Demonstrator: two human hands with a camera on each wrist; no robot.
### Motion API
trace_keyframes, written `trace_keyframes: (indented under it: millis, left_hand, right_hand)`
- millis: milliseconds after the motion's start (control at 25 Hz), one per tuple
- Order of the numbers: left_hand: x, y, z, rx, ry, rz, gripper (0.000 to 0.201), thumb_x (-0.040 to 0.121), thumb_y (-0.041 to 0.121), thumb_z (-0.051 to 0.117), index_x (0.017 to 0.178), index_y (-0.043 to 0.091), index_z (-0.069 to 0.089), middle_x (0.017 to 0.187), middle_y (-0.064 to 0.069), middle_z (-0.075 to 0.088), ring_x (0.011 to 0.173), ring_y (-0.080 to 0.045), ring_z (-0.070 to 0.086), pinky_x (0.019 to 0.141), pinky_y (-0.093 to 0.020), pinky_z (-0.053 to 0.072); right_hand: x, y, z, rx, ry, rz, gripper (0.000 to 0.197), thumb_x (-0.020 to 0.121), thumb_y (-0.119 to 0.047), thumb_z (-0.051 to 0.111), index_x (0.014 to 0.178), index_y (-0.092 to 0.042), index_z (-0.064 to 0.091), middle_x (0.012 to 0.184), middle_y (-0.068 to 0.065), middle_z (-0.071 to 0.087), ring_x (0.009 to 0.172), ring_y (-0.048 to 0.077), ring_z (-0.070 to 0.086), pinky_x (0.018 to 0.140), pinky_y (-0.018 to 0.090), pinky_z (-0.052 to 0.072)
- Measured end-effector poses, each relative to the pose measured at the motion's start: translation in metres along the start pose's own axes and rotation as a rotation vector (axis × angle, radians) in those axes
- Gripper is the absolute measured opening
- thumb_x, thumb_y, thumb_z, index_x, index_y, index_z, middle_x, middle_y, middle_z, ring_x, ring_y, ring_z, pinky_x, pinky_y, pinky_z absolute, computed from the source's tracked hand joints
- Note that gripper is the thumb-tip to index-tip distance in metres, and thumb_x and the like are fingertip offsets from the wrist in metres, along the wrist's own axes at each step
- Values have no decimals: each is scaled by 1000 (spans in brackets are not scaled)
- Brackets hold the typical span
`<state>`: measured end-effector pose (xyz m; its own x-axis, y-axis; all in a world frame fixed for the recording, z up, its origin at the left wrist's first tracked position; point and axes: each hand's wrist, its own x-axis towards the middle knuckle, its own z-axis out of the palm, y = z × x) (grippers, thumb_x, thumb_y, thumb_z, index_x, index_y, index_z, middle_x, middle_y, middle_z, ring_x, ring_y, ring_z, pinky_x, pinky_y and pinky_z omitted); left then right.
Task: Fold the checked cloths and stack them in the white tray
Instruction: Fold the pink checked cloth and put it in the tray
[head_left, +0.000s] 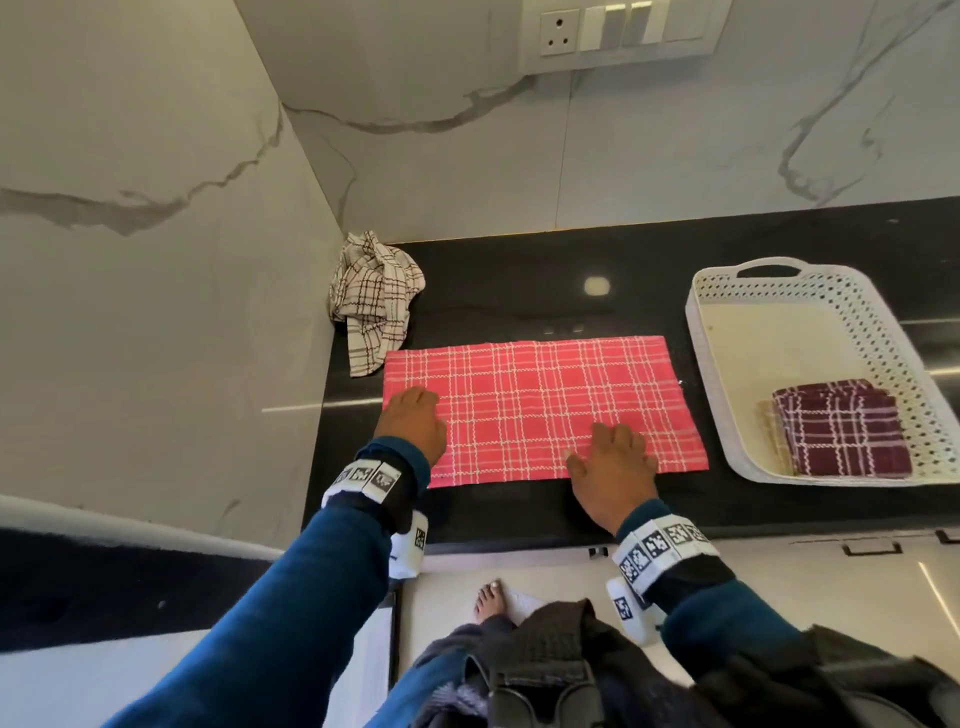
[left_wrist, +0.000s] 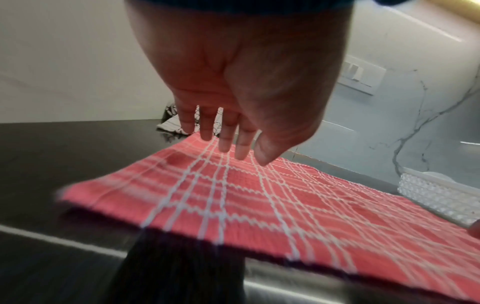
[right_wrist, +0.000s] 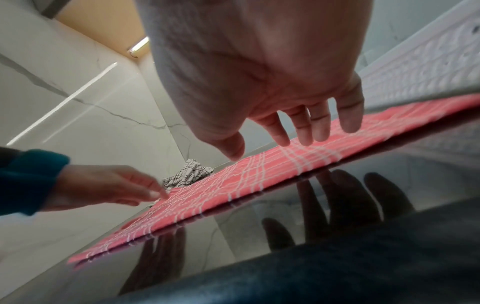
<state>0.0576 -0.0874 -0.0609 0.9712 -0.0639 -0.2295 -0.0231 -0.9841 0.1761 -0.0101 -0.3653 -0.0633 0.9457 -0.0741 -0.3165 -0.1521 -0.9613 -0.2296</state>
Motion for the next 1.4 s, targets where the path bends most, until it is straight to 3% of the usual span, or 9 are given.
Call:
trace_keyframes:
  millis: [80, 160, 280, 440, 800, 960, 1120, 1240, 1400]
  left_hand:
    - [29, -1, -4, 18, -25, 61, 49, 96, 24, 50, 144, 17, 45, 155, -5, 37, 141, -28, 33, 119, -44, 28]
    - [45, -6, -3, 54, -55, 61, 50, 96, 26, 48, 146, 21, 42, 156, -3, 36, 138, -30, 37, 115, -47, 34]
    - [45, -18, 2, 60, 19, 37, 42, 96, 26, 47, 137, 22, 51, 135, -1, 54, 117, -27, 53, 100, -44, 45]
    - [21, -11, 6, -9, -19, -12, 32, 96, 29, 44, 123, 21, 59, 121, 2, 55, 103, -24, 61, 91, -42, 48]
    - [-31, 30, 22, 31, -61, 192, 39, 100, 28, 39, 135, 23, 54, 124, 6, 56, 109, -15, 55, 106, -31, 32]
    - [-41, 28, 20, -165, -87, 207, 33, 97, 26, 47, 124, 22, 66, 112, 4, 61, 96, -23, 59, 95, -36, 44]
    - [-53, 14, 33, -218, 25, 95, 26, 94, 27, 54, 115, 21, 68, 114, 1, 58, 98, -21, 54, 89, -39, 49]
    - [-73, 15, 48, -301, 46, 82, 18, 94, 26, 60, 109, 20, 69, 117, 3, 53, 102, -17, 52, 93, -36, 49]
    - [-98, 41, 45, -311, 41, -106, 20, 94, 21, 60, 112, 13, 61, 120, -4, 46, 105, -23, 52, 97, -38, 48]
  right_hand:
    - [16, -15, 1, -21, -4, 14, 55, 98, -50, 40, 138, -13, 39, 132, 14, 42, 121, 32, 41, 98, 51, 39]
    - [36, -26, 0, -39, 3, 66, 63, 97, -57, 38, 141, -11, 37, 133, 16, 42, 124, 34, 42, 100, 53, 37]
    - [82, -47, -9, -91, 34, 95, 76, 94, -62, 39, 149, -10, 31, 143, 21, 40, 132, 40, 39, 106, 56, 33]
    - [152, -68, -29, -166, 45, 33, 71, 88, -51, 45, 146, -12, 35, 142, 21, 42, 130, 39, 39, 103, 57, 33]
    - [218, -86, -48, -242, -59, -184, 76, 79, -52, 46, 148, -24, 35, 163, 10, 21, 151, 35, 16, 115, 70, 8]
    - [174, -81, -41, -271, 3, -131, 70, 91, -37, 50, 154, -18, 25, 166, 14, 8, 153, 39, 3, 118, 66, 5]
    - [53, -55, -11, -27, 48, -203, 46, 88, -29, 55, 130, -13, 49, 136, 12, 45, 125, 34, 42, 102, 51, 39]
    - [-12, -3, 15, -16, 87, -213, 20, 92, -32, 49, 106, -18, 54, 109, 2, 49, 105, 25, 47, 89, 42, 42]
    - [-36, 44, 23, 83, 162, -191, 13, 96, -27, 54, 100, -17, 60, 107, 3, 52, 103, 25, 50, 88, 40, 44]
